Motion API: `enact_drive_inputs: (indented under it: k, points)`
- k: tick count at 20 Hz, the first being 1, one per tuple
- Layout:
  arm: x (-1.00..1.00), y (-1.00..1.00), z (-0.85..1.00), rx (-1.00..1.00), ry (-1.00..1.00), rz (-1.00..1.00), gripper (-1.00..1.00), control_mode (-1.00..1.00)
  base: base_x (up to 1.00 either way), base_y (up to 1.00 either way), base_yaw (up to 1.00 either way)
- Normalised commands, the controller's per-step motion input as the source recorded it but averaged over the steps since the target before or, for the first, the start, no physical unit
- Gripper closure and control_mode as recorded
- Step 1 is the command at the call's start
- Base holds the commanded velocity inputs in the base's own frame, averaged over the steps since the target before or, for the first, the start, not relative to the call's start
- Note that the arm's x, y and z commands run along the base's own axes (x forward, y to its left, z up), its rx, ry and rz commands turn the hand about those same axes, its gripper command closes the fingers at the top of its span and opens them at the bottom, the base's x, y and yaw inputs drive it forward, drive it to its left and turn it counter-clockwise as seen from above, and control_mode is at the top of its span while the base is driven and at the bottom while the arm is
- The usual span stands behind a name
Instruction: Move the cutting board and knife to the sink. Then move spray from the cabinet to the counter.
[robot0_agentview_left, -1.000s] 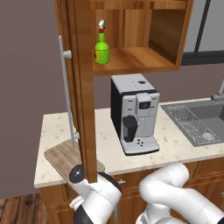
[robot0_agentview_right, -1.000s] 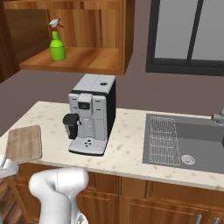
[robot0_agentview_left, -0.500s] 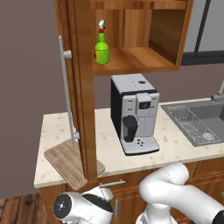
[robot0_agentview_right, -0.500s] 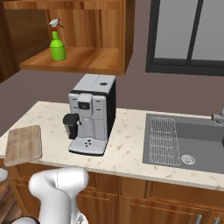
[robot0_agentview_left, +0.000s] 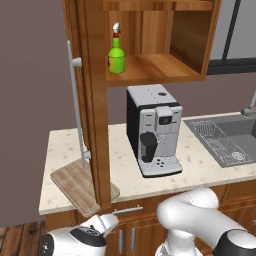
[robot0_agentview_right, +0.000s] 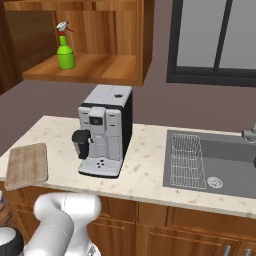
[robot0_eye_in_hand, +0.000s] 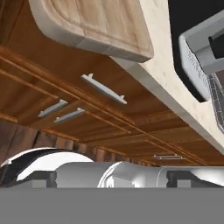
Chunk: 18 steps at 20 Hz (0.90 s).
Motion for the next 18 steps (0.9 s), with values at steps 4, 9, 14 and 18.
enact_drive_inputs:
  k: [4, 9, 14, 18]
  points:
    - [0.13, 0.21, 0.0, -0.33, 0.0, -0.17, -1.0, -1.0, 0.0, 0.0, 0.0]
    - [0.08, 0.24, -0.08, -0.39, 0.0, -0.17, -1.0, -1.0, 0.0, 0.0, 0.0]
    - [0.04, 0.26, -0.06, -0.39, 0.0, -0.19, -1.0, -1.0, 0.0, 0.0, 0.0]
    - [0.26, 0.12, -0.02, -0.36, 0.04, -0.13, -1.0, -1.0, 0.0, 0.0, 0.0]
